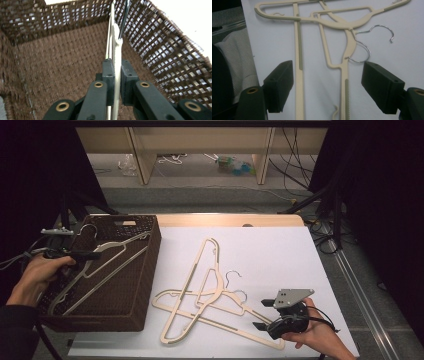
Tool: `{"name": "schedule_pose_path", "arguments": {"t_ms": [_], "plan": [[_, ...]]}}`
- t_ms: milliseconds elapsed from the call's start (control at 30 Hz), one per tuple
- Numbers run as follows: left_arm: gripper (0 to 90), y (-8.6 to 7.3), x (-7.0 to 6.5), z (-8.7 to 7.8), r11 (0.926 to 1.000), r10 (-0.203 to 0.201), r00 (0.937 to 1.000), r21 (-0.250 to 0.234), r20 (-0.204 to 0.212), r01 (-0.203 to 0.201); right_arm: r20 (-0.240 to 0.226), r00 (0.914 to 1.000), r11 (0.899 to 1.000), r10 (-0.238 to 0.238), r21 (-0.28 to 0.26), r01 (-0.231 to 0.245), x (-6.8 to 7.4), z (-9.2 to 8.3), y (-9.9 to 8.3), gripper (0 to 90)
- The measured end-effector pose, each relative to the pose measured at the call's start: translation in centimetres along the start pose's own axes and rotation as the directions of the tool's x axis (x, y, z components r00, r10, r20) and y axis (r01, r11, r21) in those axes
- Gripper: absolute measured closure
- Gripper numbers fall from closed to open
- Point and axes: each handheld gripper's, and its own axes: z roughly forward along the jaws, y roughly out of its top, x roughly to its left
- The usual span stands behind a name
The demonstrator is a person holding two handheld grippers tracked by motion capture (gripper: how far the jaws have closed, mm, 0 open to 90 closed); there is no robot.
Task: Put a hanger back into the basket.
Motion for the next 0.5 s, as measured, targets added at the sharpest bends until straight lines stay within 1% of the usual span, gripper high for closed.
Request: {"name": "schedule_pose_path", "arguments": {"t_ms": [67,133,200,233,267,300,333,367,400,433,500], "plan": [[83.1,-0.28,0.14,0.22,0.9999,0.003,0.9999,0.010,-0.012,-0.003,-0.001,1.0000,1.000,-0.001,0.000,0.001,-0.02,0.01,-0.02,27.0],[79.9,-0.48,0.33,0.24,1.0000,0.000,0.9998,0.006,-0.018,0.000,0.000,1.0000,1.000,-0.001,0.001,0.001,-0.03,0.02,-0.04,27.0],[78.3,-0.50,0.41,0.13,1.0000,0.003,0.9986,0.001,-0.052,-0.003,-0.001,1.0000,1.000,-0.001,0.000,0.001,-0.03,0.03,-0.03,27.0],[76.2,-0.52,0.53,-0.01,0.9999,0.015,0.9980,0.008,-0.061,-0.015,-0.001,1.0000,1.000,0.001,0.001,-0.001,-0.01,0.02,-0.01,27.0],[70.1,-0.49,0.65,-0.18,0.9996,0.027,0.9972,0.014,-0.070,-0.026,-0.002,1.0000,1.000,-0.003,-0.001,0.003,-0.01,0.04,0.00,27.0],[70.1,-0.49,0.66,-0.27,0.9997,0.023,0.9961,0.012,-0.085,-0.022,-0.002,1.0000,1.000,-0.003,-0.001,0.003,-0.01,0.04,0.00,27.0],[68.0,-0.50,0.66,-0.37,0.9995,0.024,0.9946,0.023,-0.101,-0.022,-0.002,1.0000,1.000,-0.003,-0.001,0.003,0.00,0.04,0.00,27.0],[66.6,-0.62,0.79,-0.42,0.9989,0.037,0.9916,0.031,-0.124,-0.034,-0.002,1.0000,1.000,-0.002,-0.001,0.002,-0.01,0.06,-0.01,27.0],[63.5,-0.62,0.79,-0.42,0.9989,0.037,0.9916,0.031,-0.124,-0.034,-0.002,1.0000,1.000,-0.003,0.000,0.003,-0.02,0.06,-0.01,27.0],[63.5,-0.70,0.88,-0.41,0.9993,0.027,0.9908,0.029,-0.133,-0.024,-0.002,1.0000,1.000,-0.003,0.000,0.003,-0.02,0.06,-0.01,27.0],[55.5,-0.80,1.05,-0.47,0.9997,0.016,0.9886,0.019,-0.150,-0.013,-0.002,1.0000,1.000,0.000,-0.001,0.000,-0.02,0.01,-0.01,27.0]]}}
